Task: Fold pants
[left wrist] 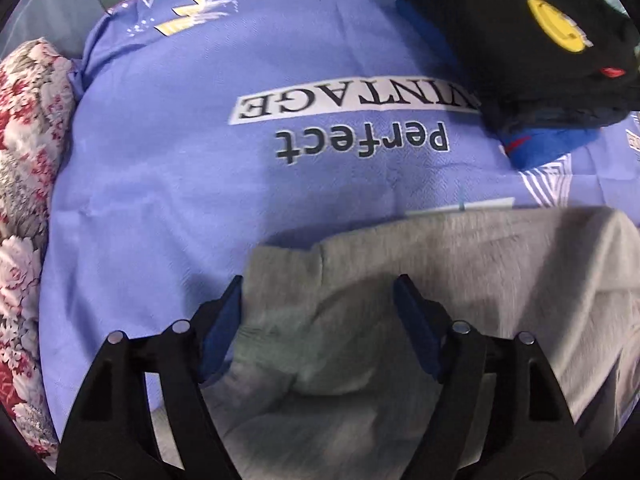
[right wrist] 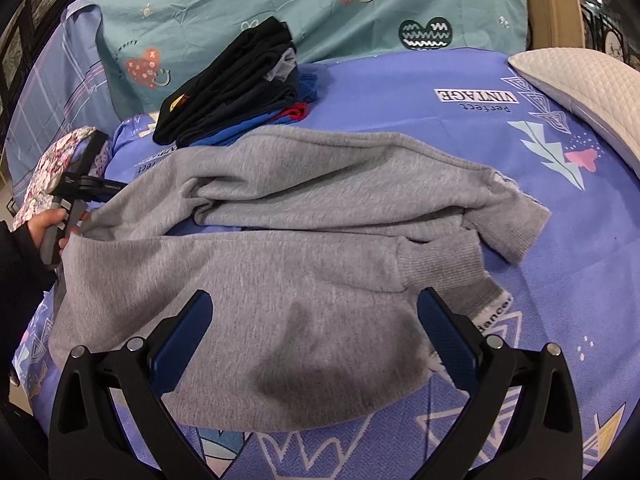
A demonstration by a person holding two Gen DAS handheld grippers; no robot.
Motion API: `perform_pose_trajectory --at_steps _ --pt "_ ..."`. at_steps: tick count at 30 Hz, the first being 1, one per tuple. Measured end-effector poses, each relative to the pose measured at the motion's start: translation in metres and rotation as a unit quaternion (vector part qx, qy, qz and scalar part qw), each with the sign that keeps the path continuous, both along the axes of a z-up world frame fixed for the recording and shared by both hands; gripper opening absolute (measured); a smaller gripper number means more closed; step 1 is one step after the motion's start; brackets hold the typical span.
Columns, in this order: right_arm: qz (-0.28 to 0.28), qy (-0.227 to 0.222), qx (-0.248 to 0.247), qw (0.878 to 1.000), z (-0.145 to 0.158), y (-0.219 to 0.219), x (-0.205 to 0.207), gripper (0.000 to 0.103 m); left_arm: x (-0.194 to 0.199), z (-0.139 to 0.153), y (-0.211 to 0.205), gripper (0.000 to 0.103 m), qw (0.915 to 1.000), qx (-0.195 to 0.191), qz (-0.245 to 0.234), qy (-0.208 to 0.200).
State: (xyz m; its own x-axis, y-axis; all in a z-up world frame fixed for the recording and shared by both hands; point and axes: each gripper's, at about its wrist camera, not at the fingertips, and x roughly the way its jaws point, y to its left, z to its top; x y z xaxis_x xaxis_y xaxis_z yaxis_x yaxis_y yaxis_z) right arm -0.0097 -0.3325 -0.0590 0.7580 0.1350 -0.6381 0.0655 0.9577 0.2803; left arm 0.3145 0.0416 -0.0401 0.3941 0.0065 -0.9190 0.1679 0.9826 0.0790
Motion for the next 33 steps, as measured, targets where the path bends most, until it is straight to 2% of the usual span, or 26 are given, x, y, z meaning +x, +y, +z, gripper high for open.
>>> perform_pose_trajectory --at_steps 2,3,4,6,7,8,11,15,17,20,21,22,23,24,25,26,28,33 --pt "-0.017 -0.002 0.009 1.0 0.005 -0.011 -0.003 0.102 -0.001 0.002 -0.005 0.074 0.9999 0.006 0.002 -0.011" --pt "-0.03 -0.008 0.012 0.999 0.01 -0.02 -0.006 0.102 -0.005 0.004 -0.007 0.065 0.9998 0.009 -0.006 -0.015" --pt "-0.043 -0.011 0.009 0.999 0.014 -0.031 -0.008 0.102 -0.011 0.005 -0.009 0.049 0.9997 0.006 -0.015 -0.017" --pt "-0.088 -0.006 -0.012 0.996 0.022 -0.056 -0.008 0.102 -0.021 0.009 -0.012 0.033 0.9993 0.009 -0.026 -0.025" --pt "-0.114 -0.003 -0.019 0.993 0.024 -0.069 -0.006 0.102 -0.028 0.013 -0.013 0.028 0.9988 0.014 -0.032 -0.036" --pt "-0.141 0.004 -0.016 0.99 0.025 -0.087 -0.004 0.102 -0.033 0.016 -0.014 0.027 0.9982 0.015 -0.037 -0.045" --pt "-0.176 0.039 0.014 0.983 0.014 -0.131 0.013 0.102 -0.042 0.024 -0.011 0.024 0.997 0.006 -0.036 -0.068" --pt "-0.196 0.116 0.083 0.97 -0.022 -0.173 0.042 0.102 -0.043 0.035 0.002 0.024 0.9956 -0.026 -0.014 -0.088" --pt "-0.187 0.124 0.124 0.967 -0.035 -0.179 0.049 0.102 -0.042 0.035 0.0 0.024 0.9951 -0.029 -0.012 -0.094" --pt "-0.173 0.114 0.073 0.976 -0.027 -0.169 0.063 0.099 -0.043 0.028 -0.002 0.024 0.9958 -0.02 -0.017 -0.088" --pt "-0.163 0.115 0.056 0.978 -0.024 -0.162 0.068 0.093 -0.047 0.024 -0.007 0.026 0.9962 -0.017 -0.018 -0.084" --pt "-0.152 0.12 0.045 0.98 -0.023 -0.157 0.073 0.089 -0.044 0.019 -0.008 0.034 0.9968 -0.013 -0.02 -0.076" --pt "-0.143 0.128 0.034 0.981 -0.023 -0.153 0.078 0.081 -0.04 0.013 -0.009 0.039 0.9976 -0.009 -0.022 -0.065" --pt "-0.136 0.136 0.018 0.981 -0.023 -0.149 0.082 0.066 -0.039 0.01 -0.01 0.04 0.9979 -0.009 -0.022 -0.06" --pt "-0.119 0.135 0.012 0.984 -0.021 -0.144 0.085 0.051 -0.038 0.01 -0.009 0.036 0.9976 -0.011 -0.019 -0.065" --pt "-0.102 0.13 0.015 0.986 -0.019 -0.141 0.088 0.027 -0.038 0.012 -0.008 0.029 0.9971 -0.016 -0.014 -0.072" --pt "-0.097 0.116 -0.016 0.988 -0.007 -0.132 0.088 0.023 -0.039 0.021 -0.001 0.022 0.9952 -0.042 -0.004 -0.088" --pt "-0.098 0.044 -0.026 0.994 0.034 -0.137 0.083 0.017 -0.044 0.062 0.034 0.019 0.9831 -0.1 0.045 -0.147"
